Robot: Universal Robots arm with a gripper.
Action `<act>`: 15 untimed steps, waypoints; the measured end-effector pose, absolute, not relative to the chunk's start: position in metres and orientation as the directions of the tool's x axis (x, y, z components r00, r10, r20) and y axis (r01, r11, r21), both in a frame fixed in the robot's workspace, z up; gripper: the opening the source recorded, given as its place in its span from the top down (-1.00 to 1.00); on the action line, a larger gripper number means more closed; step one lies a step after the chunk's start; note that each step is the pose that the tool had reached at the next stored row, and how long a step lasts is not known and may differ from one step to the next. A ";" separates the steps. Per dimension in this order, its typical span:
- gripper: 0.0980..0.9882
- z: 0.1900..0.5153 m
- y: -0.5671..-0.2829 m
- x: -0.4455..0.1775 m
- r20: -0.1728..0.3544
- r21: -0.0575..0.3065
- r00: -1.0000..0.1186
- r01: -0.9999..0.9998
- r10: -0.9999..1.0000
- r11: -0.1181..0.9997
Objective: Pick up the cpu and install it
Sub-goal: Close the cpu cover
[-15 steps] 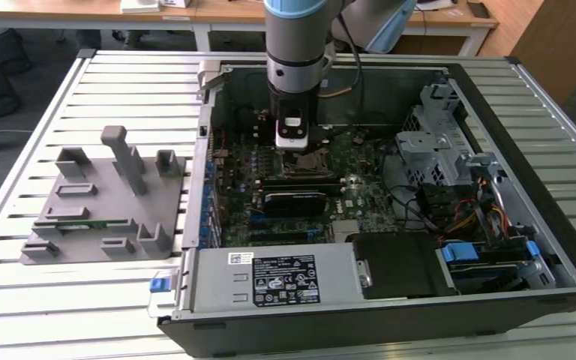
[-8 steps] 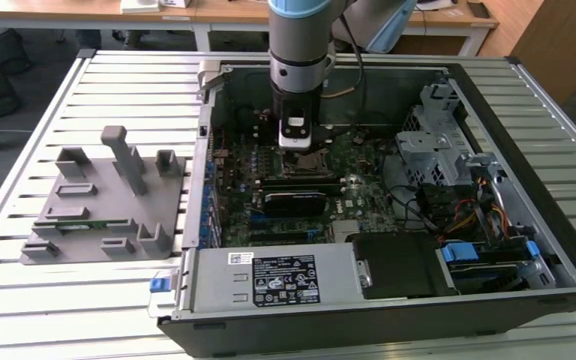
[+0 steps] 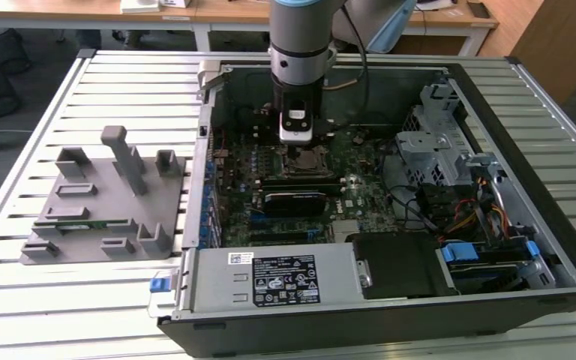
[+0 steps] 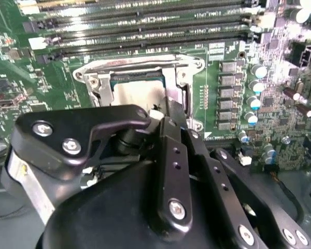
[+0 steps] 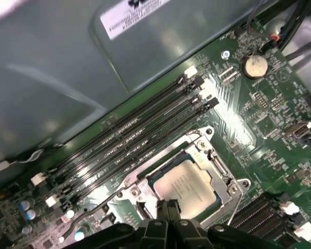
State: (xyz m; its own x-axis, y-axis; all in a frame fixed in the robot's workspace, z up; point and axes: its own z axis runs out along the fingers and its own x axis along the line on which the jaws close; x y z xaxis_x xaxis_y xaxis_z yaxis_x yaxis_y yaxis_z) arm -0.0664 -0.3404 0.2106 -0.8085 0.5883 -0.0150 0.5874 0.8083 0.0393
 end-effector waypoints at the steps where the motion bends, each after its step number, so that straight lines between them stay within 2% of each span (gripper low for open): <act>1: 0.98 0.211 -0.340 -0.066 -0.015 0.039 -0.808 0.587 0.588 0.808; 15: 0.98 0.210 -0.340 -0.053 -0.015 0.039 -0.808 0.587 0.588 0.808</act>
